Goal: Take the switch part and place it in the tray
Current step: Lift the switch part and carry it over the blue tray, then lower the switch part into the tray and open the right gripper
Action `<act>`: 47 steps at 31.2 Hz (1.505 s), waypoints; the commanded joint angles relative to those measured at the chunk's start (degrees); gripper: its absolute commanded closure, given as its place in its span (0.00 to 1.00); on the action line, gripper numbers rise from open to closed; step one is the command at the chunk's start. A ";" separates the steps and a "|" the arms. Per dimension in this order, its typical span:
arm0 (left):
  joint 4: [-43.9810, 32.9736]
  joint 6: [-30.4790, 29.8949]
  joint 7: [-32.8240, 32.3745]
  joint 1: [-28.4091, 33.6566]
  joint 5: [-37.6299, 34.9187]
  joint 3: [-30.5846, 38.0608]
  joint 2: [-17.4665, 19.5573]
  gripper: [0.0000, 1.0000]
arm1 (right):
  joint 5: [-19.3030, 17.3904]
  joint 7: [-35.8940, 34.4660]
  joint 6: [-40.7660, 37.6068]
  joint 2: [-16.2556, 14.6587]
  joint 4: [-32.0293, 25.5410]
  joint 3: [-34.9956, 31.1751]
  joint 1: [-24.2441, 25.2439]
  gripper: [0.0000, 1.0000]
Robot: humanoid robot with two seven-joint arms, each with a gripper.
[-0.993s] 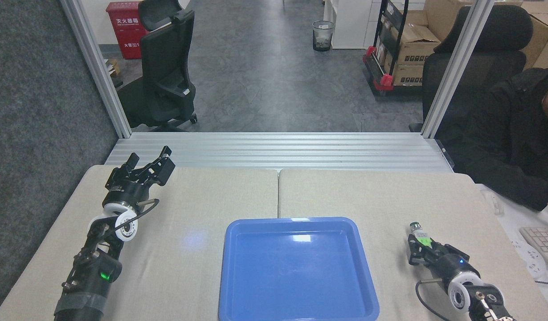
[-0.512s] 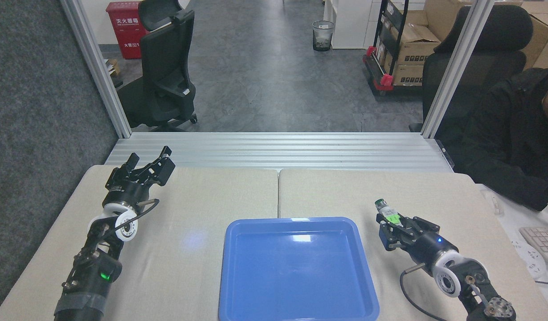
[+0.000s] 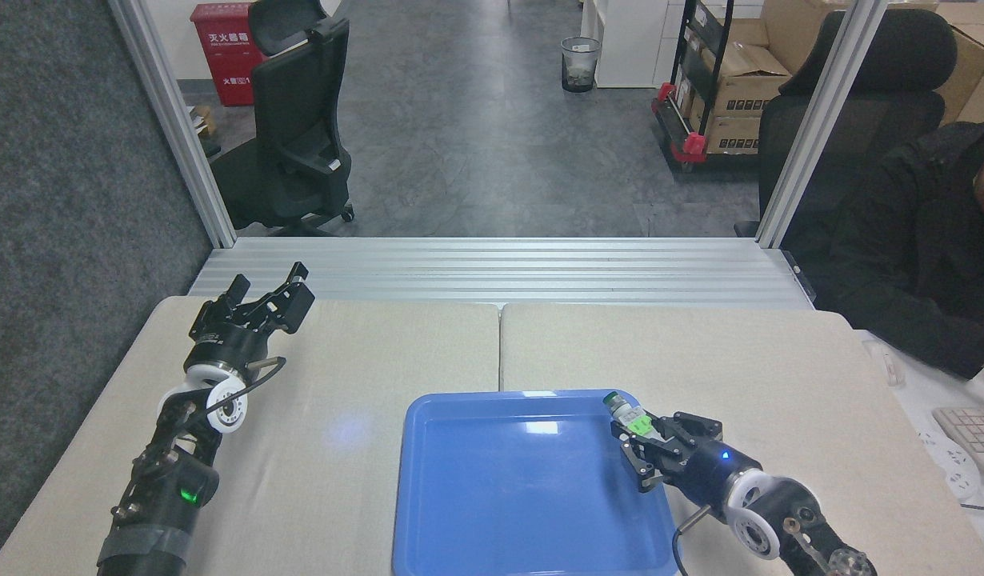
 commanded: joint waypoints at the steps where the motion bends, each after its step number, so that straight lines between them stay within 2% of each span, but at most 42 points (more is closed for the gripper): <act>1: 0.00 0.04 -0.08 0.00 0.01 -1.32 0.00 0.00 | 0.98 0.16 0.03 0.23 -2.58 7.13 0.67 1.00; 9: 0.00 0.04 -0.08 0.00 0.01 -1.32 0.00 0.00 | 1.07 0.16 0.20 0.67 -2.58 7.66 1.20 1.00; 22: 0.00 0.04 -0.08 0.00 0.01 -1.32 0.00 0.00 | 1.07 0.16 0.20 3.39 -2.23 7.92 1.28 1.00; 23: 0.00 0.04 0.01 0.00 0.01 -1.32 0.00 0.00 | 1.07 0.16 0.29 3.57 -2.05 7.83 1.28 0.95; 24: 0.00 0.04 -0.08 0.00 0.01 -1.32 0.00 0.00 | 1.07 0.25 0.29 3.75 -1.97 7.83 1.28 0.84; 25: 0.00 0.04 -0.08 0.00 0.01 -1.32 0.00 0.00 | 1.07 0.25 0.29 3.75 -1.88 7.83 1.28 0.67; 26: 0.00 0.04 -0.08 0.00 0.01 -1.32 0.00 0.00 | 0.99 0.34 0.38 3.83 -1.62 7.75 1.28 0.59; 29: 0.00 0.04 0.01 0.00 0.01 -1.32 0.00 0.00 | 0.55 0.42 0.38 3.84 -1.44 7.40 1.28 0.56; 33: 0.00 0.04 0.01 0.00 0.01 -1.32 0.00 0.00 | 0.02 0.87 0.38 3.83 -1.44 7.13 1.02 0.40; 39: 0.00 0.04 0.01 0.00 0.01 -1.32 0.00 0.00 | -2.17 0.87 0.38 3.75 -1.53 4.94 0.67 0.28; 43: 0.00 0.04 0.01 0.00 0.01 -1.32 0.00 0.00 | -3.23 1.04 0.29 3.14 -2.14 1.16 0.67 0.27; 47: 0.00 0.04 0.01 0.00 0.01 -1.32 0.00 0.00 | -5.34 1.13 0.20 2.96 -2.23 -7.35 -0.91 0.27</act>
